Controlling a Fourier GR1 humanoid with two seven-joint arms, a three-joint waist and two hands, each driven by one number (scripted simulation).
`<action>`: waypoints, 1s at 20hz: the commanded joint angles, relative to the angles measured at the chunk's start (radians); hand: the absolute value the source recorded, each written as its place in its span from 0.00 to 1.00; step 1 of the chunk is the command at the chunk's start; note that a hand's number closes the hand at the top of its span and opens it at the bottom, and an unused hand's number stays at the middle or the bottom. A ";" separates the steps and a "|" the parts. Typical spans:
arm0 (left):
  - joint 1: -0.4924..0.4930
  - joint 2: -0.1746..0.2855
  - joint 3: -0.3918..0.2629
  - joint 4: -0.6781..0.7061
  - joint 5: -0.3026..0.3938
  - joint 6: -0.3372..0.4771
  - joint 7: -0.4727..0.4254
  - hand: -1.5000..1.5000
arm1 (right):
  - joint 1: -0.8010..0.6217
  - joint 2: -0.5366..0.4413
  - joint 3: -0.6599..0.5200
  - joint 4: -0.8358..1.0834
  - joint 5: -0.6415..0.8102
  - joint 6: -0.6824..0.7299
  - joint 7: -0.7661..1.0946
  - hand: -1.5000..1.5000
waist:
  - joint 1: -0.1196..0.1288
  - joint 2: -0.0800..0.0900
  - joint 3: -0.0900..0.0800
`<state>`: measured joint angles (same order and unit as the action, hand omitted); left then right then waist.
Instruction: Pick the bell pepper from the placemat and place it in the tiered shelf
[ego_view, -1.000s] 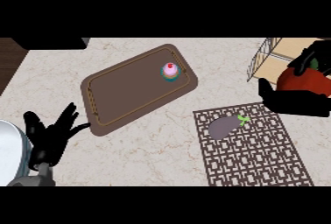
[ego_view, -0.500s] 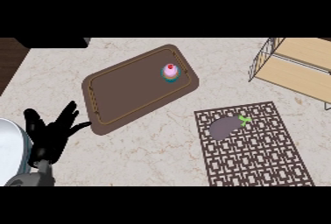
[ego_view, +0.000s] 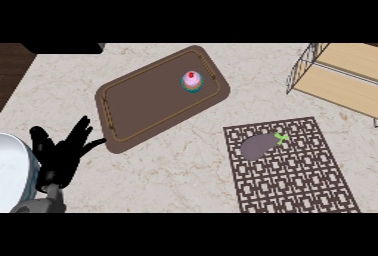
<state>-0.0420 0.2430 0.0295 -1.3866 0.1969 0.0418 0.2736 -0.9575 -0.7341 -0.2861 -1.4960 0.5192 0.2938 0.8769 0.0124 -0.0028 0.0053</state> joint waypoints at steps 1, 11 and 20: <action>0.000 -0.040 -0.030 0.037 -0.022 0.006 -0.009 0.50 | -0.051 -0.052 -0.014 0.194 -0.007 0.020 -0.106 1.00 | 0.002 0.007 -0.006; -0.007 -0.014 0.019 0.111 -0.016 -0.042 -0.051 0.50 | -0.077 -0.121 0.010 0.455 0.044 -0.003 -0.366 1.00 | -0.002 0.008 -0.006; 0.017 -0.072 -0.037 -0.024 -0.054 0.018 0.028 0.50 | -0.189 -0.074 0.065 0.724 0.161 -0.160 -0.482 1.00 | 0.013 0.008 -0.005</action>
<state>-0.0457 0.2220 0.0366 -1.3901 0.1698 0.0282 0.2823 -1.1096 -0.8294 -0.2478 -0.8468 0.6350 0.1867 0.4236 0.0254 0.0024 0.0048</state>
